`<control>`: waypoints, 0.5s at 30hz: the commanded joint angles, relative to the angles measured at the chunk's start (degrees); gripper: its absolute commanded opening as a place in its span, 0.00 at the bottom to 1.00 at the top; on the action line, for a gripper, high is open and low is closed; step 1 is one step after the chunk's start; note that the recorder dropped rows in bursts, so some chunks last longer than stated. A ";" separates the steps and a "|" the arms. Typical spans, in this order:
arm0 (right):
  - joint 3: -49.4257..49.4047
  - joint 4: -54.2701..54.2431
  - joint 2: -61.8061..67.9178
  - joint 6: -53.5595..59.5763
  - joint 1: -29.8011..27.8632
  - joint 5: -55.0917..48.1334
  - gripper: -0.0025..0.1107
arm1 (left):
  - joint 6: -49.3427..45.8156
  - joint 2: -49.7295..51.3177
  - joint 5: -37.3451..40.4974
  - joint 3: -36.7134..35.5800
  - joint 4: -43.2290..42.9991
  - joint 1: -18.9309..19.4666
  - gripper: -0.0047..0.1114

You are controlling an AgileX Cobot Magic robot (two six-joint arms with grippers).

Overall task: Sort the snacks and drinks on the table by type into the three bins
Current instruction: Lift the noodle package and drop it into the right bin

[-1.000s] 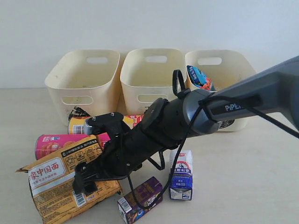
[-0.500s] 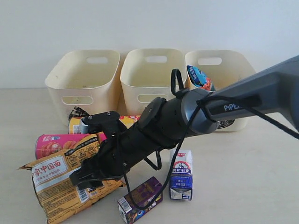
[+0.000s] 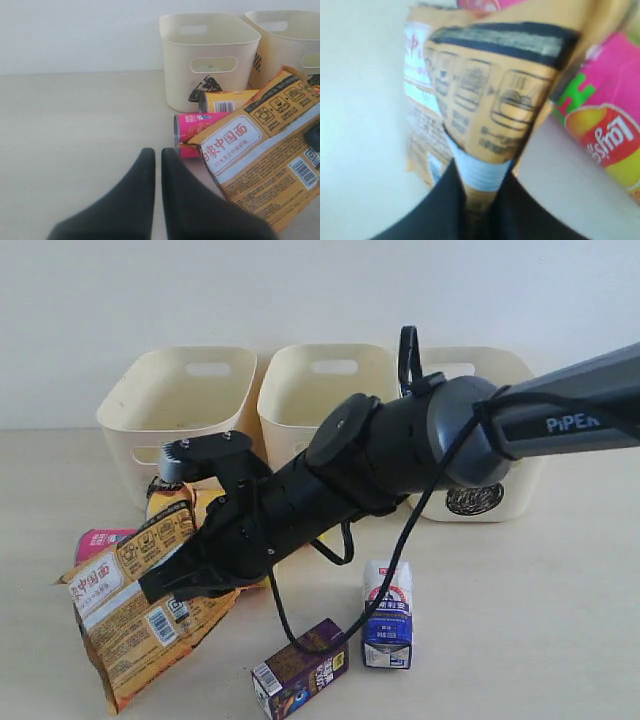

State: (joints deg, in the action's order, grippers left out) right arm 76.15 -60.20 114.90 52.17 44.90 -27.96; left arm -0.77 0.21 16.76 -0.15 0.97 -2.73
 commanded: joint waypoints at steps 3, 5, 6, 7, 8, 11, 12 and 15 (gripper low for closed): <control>-0.03 0.09 -4.50 0.86 -0.35 -1.88 0.02 | -0.12 -0.21 -0.41 0.15 -0.08 0.22 0.07; -0.03 0.20 -5.99 0.86 -0.35 -2.44 0.02 | -0.12 -0.21 -0.41 0.15 -0.08 0.22 0.07; -0.03 0.35 -6.75 0.86 -0.35 -2.44 0.02 | -0.12 -0.21 -0.41 0.15 -0.08 0.22 0.07; -0.03 0.51 -8.00 0.86 -0.35 -2.44 0.02 | -0.12 -0.21 -0.41 0.15 -0.08 0.22 0.07; -0.03 0.51 -8.91 0.86 -0.65 -2.56 0.02 | -0.12 -0.21 -0.41 0.15 -0.08 0.22 0.07; -0.03 0.37 -12.69 -0.17 -3.55 -5.47 0.02 | -0.12 -0.21 -0.41 0.15 -0.08 0.22 0.07; -0.03 0.37 -14.11 -0.85 -5.02 -6.73 0.02 | -0.12 -0.21 -0.41 0.15 -0.08 0.22 0.07; -0.03 0.37 -16.93 -1.32 -8.50 -7.53 0.02 | -0.12 -0.21 -0.41 0.15 -0.08 0.22 0.07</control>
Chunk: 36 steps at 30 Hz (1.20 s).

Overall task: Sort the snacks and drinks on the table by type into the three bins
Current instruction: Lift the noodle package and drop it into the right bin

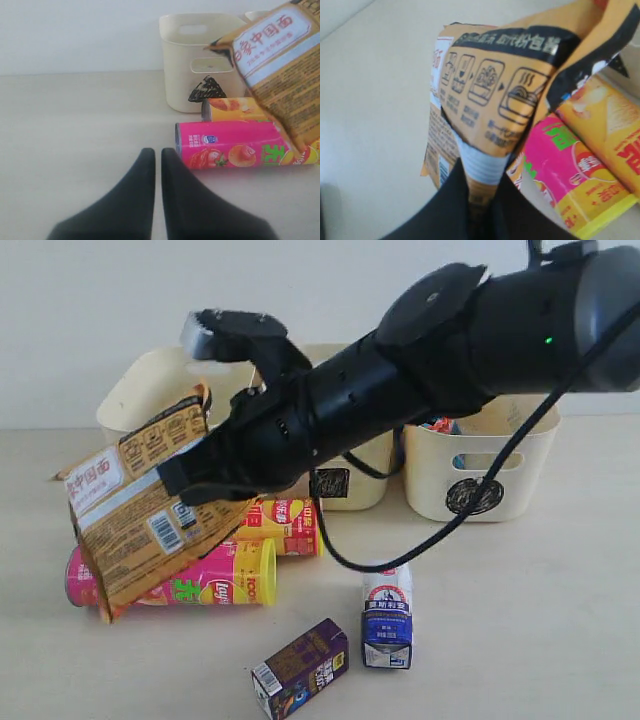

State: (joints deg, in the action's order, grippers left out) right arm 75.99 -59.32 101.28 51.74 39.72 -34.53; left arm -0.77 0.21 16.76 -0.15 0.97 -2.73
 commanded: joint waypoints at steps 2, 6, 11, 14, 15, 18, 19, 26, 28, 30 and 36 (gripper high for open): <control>0.13 -0.51 -4.89 -1.38 -5.97 -0.85 0.02 | -0.12 -0.21 -0.41 0.15 -0.08 0.22 0.07; 0.13 -0.51 -6.28 -1.79 -10.95 -0.57 0.02 | -0.12 -0.21 -0.41 0.15 -0.08 0.22 0.07; 0.13 -0.40 -7.18 -1.87 -15.67 2.44 0.02 | -0.12 -0.21 -0.41 0.15 -0.08 0.22 0.07; 0.13 -0.28 -7.45 -1.74 -18.92 4.52 0.02 | -0.12 -0.21 -0.41 0.15 -0.08 0.22 0.07; 0.13 -0.28 -7.45 -1.74 -20.02 5.29 0.02 | -0.12 -0.21 -0.41 0.15 -0.08 0.22 0.07; 0.13 0.08 -7.45 -1.62 -22.72 7.27 0.02 | -0.12 -0.21 -0.41 0.15 -0.08 0.22 0.07; 0.13 0.08 -7.45 -1.31 -23.56 7.96 0.02 | -0.12 -0.21 -0.41 0.15 -0.08 0.22 0.07; 0.13 0.81 -7.45 2.41 -27.28 19.49 0.02 | -0.12 -0.21 -0.41 0.15 -0.08 0.22 0.07; 0.13 1.27 -7.31 5.79 -27.28 24.80 0.02 | -0.12 -0.21 -0.41 0.15 -0.08 0.22 0.07; 0.13 1.65 -6.75 7.84 -27.28 27.88 0.02 | -0.12 -0.21 -0.41 0.15 -0.08 0.22 0.07; 0.13 1.80 -2.32 12.68 -27.28 37.45 0.02 | -0.12 -0.21 -0.41 0.15 -0.08 0.22 0.07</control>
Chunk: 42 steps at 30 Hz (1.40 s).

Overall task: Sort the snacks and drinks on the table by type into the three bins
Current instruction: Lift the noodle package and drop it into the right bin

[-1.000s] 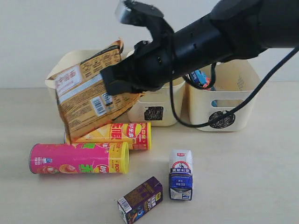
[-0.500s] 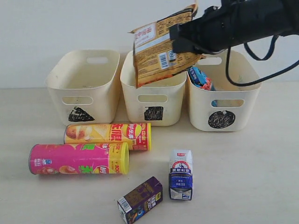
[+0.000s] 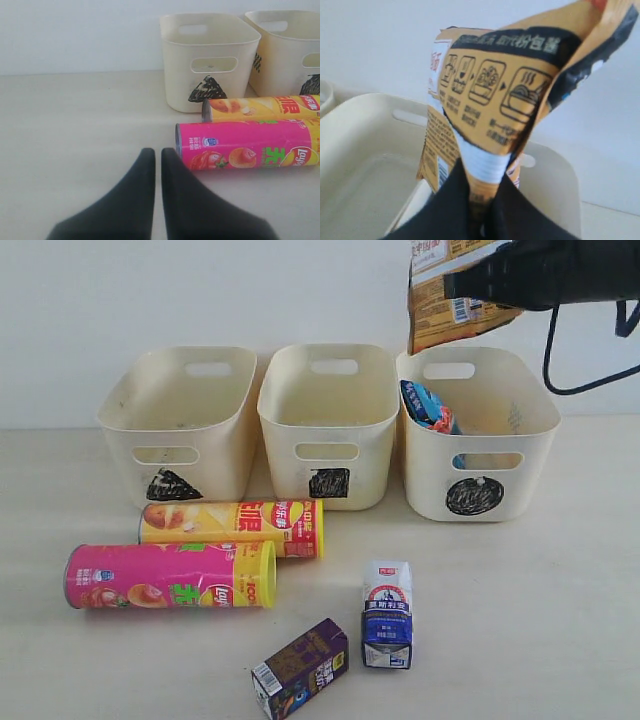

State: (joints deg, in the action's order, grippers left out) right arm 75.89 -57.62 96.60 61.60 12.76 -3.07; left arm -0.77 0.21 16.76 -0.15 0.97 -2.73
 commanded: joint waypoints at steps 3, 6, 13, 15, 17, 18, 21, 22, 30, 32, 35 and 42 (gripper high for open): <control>0.22 0.27 6.38 4.73 -0.32 10.49 0.02 | -0.12 -0.21 -0.41 0.15 -0.08 0.22 0.07; 0.22 0.86 9.37 4.92 -0.32 12.99 0.02 | -0.12 -0.21 -0.41 0.15 -0.08 0.22 0.07; 0.22 0.86 12.26 5.01 -0.32 14.85 0.03 | -0.12 -0.21 -0.41 0.15 -0.08 0.22 0.07; 0.22 0.86 12.54 5.01 -0.32 14.72 0.11 | -0.12 -0.21 -0.41 0.15 -0.08 0.22 0.07; 0.22 0.86 12.77 5.01 -0.32 14.01 0.25 | -0.12 -0.21 -0.41 0.15 -0.08 0.22 0.07; 0.22 0.86 12.90 5.01 -0.32 13.37 0.34 | -0.12 -0.21 -0.41 0.15 -0.08 0.22 0.07; 0.22 0.86 12.71 5.01 -0.32 10.90 0.62 | -0.12 -0.21 -0.41 0.15 -0.08 0.22 0.07; 0.22 0.86 12.64 5.01 -0.32 10.36 0.69 | -0.12 -0.21 -0.41 0.15 -0.08 0.22 0.07; 0.10 -3.68 9.22 4.71 -0.32 7.89 0.62 | -0.12 -0.21 -0.41 0.15 -0.08 0.22 0.07; 0.10 -3.68 7.19 4.87 -0.32 6.56 0.55 | -0.12 -0.21 -0.41 0.15 -0.08 0.22 0.07; 0.10 -3.68 4.08 4.88 -0.32 3.07 0.45 | -0.12 -0.21 -0.41 0.15 -0.08 0.22 0.07; -2.62 -3.59 -1.84 4.39 -0.32 -4.87 0.41 | -0.12 -0.21 -0.41 0.15 -0.08 0.22 0.07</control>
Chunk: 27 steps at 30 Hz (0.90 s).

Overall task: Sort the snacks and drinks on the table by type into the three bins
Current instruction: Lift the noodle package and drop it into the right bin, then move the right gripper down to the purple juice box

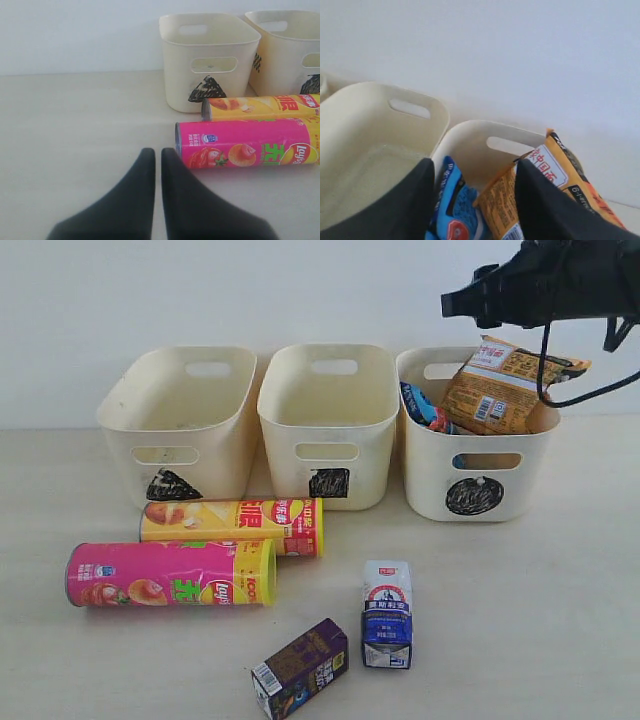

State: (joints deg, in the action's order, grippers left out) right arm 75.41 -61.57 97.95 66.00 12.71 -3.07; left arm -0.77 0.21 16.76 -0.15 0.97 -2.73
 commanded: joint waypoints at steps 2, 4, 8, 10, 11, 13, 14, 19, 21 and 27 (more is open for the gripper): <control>-3.08 0.76 -4.20 -0.01 -0.27 -10.17 0.40 | -0.12 -0.21 -0.41 0.15 -0.08 0.22 0.07; -3.47 1.62 -4.79 -0.01 -0.27 -17.69 0.37 | -0.12 -0.21 -0.41 0.15 -0.08 0.22 0.07; -3.47 3.59 -5.51 0.03 -0.16 -31.00 0.23 | -0.12 -0.21 -0.41 0.15 -0.08 0.22 0.07; -3.47 6.73 -5.49 0.01 -0.16 -37.12 0.11 | -0.12 -0.21 -0.41 0.15 -0.08 0.22 0.07; -3.47 8.53 -5.49 0.01 -0.16 -40.04 0.04 | -0.12 -0.21 -0.41 0.15 -0.08 0.22 0.07; -3.47 11.00 -5.49 -0.35 -0.16 -45.45 0.02 | -0.12 -0.21 -0.41 0.15 -0.08 0.22 0.07; -3.47 11.77 -5.49 -0.35 -0.16 -47.14 0.02 | -0.12 -0.21 -0.41 0.15 -0.08 0.22 0.07; -3.47 14.95 -5.49 -0.45 1.09 -56.46 0.02 | -0.12 -0.21 -0.41 0.15 -0.08 0.22 0.07; -3.47 18.52 -5.49 -2.07 3.15 -57.62 0.02 | -0.12 -0.21 -0.41 0.15 -0.08 0.22 0.07; -3.47 31.25 -5.49 -6.09 13.09 -54.98 0.02 | -0.12 -0.21 -0.41 0.15 -0.08 0.22 0.07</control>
State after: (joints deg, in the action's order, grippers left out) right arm 71.97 -35.67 92.96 61.18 21.76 -58.95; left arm -0.77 0.21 16.66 -0.15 0.97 -2.73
